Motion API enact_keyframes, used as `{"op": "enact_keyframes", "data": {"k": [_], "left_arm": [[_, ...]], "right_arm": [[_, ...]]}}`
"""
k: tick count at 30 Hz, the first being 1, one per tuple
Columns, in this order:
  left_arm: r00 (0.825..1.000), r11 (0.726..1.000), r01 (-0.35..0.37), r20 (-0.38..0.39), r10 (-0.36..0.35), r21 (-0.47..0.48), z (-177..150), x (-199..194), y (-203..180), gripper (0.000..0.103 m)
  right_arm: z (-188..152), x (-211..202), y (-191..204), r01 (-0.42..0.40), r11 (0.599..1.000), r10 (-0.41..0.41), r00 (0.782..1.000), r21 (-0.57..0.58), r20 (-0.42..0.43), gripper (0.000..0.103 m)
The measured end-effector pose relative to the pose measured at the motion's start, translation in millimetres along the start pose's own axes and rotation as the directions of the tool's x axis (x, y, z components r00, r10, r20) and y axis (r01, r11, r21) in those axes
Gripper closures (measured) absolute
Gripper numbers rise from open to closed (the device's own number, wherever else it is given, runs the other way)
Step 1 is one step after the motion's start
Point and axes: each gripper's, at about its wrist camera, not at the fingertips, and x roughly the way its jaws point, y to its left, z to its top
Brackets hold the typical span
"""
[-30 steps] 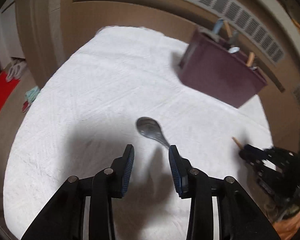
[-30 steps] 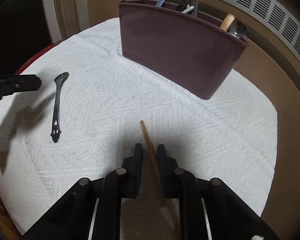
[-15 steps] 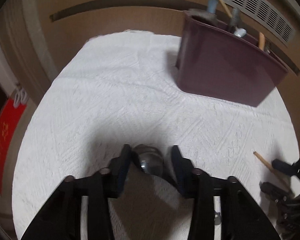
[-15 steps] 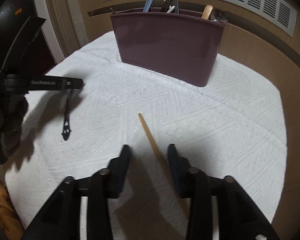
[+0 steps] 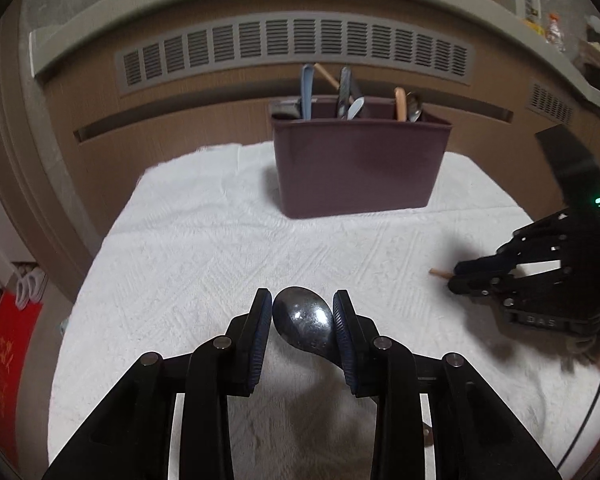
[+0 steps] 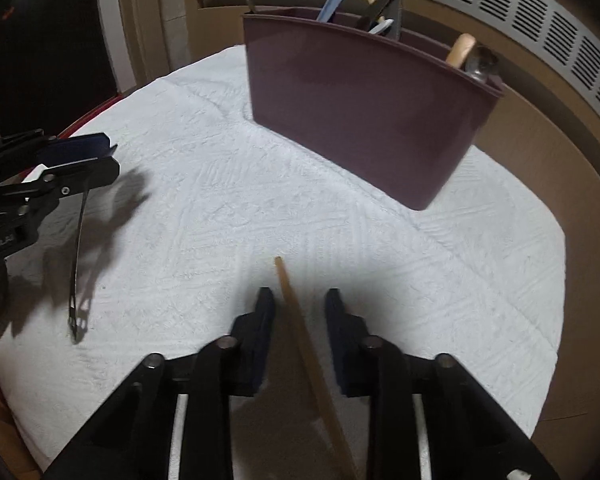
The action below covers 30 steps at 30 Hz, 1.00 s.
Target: Organize utensils
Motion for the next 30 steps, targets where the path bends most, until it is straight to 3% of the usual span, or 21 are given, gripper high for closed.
{"op": "enact_keyframes", "data": {"k": [4, 11, 13, 20, 22, 24, 26, 30], "left_arm": [[1.0, 1.0, 0.0, 0.029, -0.001, 0.011, -0.8, -13.9, -1.9, 0.071], [0.994, 1.0, -0.004, 0.106, 0.003, 0.01, 6.9, -47.2, -4.1, 0.076], [0.992, 1.0, -0.005, 0.125, 0.003, 0.018, 10.4, -57.8, -8.0, 0.093], [0.99, 0.999, -0.018, 0.141, 0.022, -0.029, 15.5, -77.6, -1.9, 0.093], [0.996, 0.995, -0.041, 0.078, 0.049, -0.094, 15.8, -69.3, 14.5, 0.092], [0.998, 0.983, -0.05, -0.04, 0.043, -0.179, 13.7, -50.4, 34.3, 0.091], [0.987, 0.97, -0.048, -0.161, 0.01, -0.237, 8.7, -26.6, 47.6, 0.088], [0.958, 0.952, 0.01, -0.27, -0.096, -0.307, 4.6, 14.3, 44.8, 0.065]], "right_arm": [[-4.8, -7.0, 8.0, 0.023, 1.0, -0.023, 1.0, -0.003, -0.013, 0.097], [-11.7, -63.9, 10.4, 0.055, 0.996, -0.061, 0.993, 0.063, 0.101, 0.099], [-14.3, -79.7, 13.3, 0.064, 0.995, -0.073, 0.989, 0.071, 0.129, 0.099], [-23.8, -112.9, 23.1, 0.073, 0.993, -0.091, 0.978, 0.098, 0.19, 0.099], [-25.9, -116.2, 23.4, 0.072, 0.992, -0.092, 0.977, 0.106, 0.194, 0.099], [-28.9, -119.3, 23.2, 0.075, 0.991, -0.096, 0.976, 0.109, 0.196, 0.099], [-29.1, -116.9, 22.0, 0.07, 0.991, -0.091, 0.977, 0.114, 0.194, 0.099], [-25.0, -102.0, 18.1, 0.047, 0.989, -0.071, 0.981, 0.138, 0.18, 0.099]]}}
